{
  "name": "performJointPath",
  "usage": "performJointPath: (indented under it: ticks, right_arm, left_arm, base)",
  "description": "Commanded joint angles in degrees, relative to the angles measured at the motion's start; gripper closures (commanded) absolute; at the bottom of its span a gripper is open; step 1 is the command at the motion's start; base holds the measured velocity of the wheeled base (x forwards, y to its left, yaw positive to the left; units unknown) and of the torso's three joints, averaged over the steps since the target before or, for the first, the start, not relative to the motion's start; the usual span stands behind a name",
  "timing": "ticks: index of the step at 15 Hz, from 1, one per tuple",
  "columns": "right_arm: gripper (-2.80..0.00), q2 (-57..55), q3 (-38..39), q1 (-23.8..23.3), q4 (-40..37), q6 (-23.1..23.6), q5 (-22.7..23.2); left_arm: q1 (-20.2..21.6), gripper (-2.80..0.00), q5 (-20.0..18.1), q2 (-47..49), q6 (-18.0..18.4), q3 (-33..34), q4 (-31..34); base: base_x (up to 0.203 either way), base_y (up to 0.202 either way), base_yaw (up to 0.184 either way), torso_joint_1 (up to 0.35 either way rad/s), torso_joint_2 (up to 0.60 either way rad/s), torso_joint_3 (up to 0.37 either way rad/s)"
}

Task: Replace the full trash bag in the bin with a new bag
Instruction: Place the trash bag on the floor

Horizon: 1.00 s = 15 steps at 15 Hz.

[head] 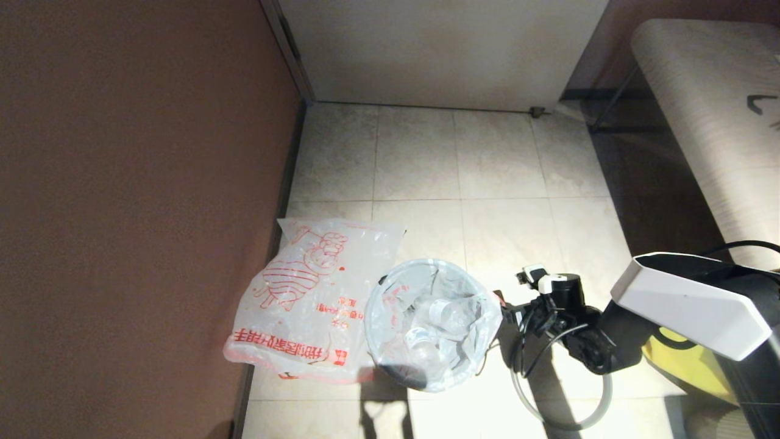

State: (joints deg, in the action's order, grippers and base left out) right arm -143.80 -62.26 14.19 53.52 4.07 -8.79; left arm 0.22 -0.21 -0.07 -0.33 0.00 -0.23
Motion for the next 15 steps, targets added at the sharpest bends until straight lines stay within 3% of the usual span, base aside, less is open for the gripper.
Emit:
performJointPath:
  ticks: [1,10,15]
  right_arm:
    - [-2.80,-0.2,0.1,0.5,0.3,-0.2,0.1]
    - [-2.80,-2.7,-2.2,1.5,0.3,0.0,-0.5]
    - [-2.80,-4.7,-3.8,3.3,0.3,0.0,-3.9]
  left_arm:
    - [0.0,0.00,0.0,0.0,0.0,0.0,0.0]
    - [0.0,0.00,0.0,0.0,0.0,0.0,0.0]
    - [0.0,0.00,0.0,0.0,0.0,0.0,0.0]
  base:
    - [0.000,0.000,0.000,0.000,0.00,0.000]
    - [0.000,0.000,0.000,0.000,0.00,0.000]
    - [0.000,0.000,0.000,0.000,0.00,0.000]
